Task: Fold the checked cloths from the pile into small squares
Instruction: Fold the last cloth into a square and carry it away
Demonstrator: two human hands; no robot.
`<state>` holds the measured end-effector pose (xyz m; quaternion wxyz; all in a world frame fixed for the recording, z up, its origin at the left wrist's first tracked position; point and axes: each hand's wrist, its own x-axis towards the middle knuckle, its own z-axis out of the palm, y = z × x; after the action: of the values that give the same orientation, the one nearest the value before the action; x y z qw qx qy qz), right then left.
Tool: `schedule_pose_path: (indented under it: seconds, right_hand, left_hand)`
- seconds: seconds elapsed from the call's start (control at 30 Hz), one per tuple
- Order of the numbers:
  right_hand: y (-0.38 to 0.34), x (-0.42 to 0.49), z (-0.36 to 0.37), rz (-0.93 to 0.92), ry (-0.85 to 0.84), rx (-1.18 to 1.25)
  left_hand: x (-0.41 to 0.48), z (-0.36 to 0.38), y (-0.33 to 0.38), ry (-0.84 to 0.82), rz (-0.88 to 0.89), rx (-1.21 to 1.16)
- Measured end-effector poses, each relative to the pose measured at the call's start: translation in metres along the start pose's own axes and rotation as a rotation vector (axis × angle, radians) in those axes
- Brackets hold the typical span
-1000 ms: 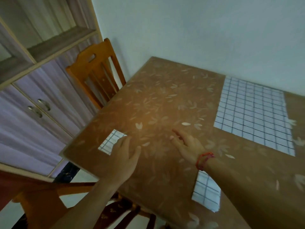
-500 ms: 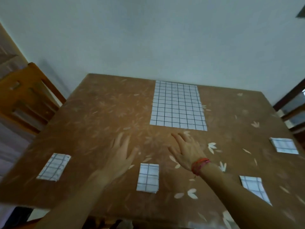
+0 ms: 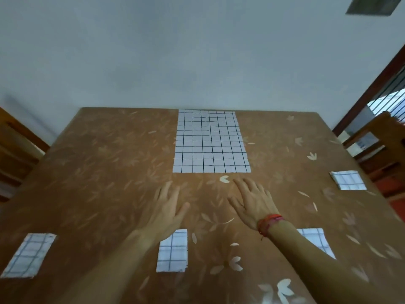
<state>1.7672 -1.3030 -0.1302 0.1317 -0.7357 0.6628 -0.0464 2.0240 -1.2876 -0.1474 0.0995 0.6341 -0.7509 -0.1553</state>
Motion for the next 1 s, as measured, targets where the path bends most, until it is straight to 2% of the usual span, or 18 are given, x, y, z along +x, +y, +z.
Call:
schedule_pose_path:
  seconds: [0.3,0.63,1.0]
  right_hand:
    - [0.031,0.066,0.036,0.040,-0.054,-0.022]
    - [0.082,0.156,0.095,0.160,-0.150,-0.018]
    - [0.108,0.180,0.134,0.113,-0.154,-0.081]
  left_hand:
    - [0.079,0.043,-0.013,-0.067,-0.010,0.038]
    - [0.168,0.109,-0.044,-0.146,-0.121,0.075]
    - [0.195,0.142,-0.048,-0.152,-0.116,0.159]
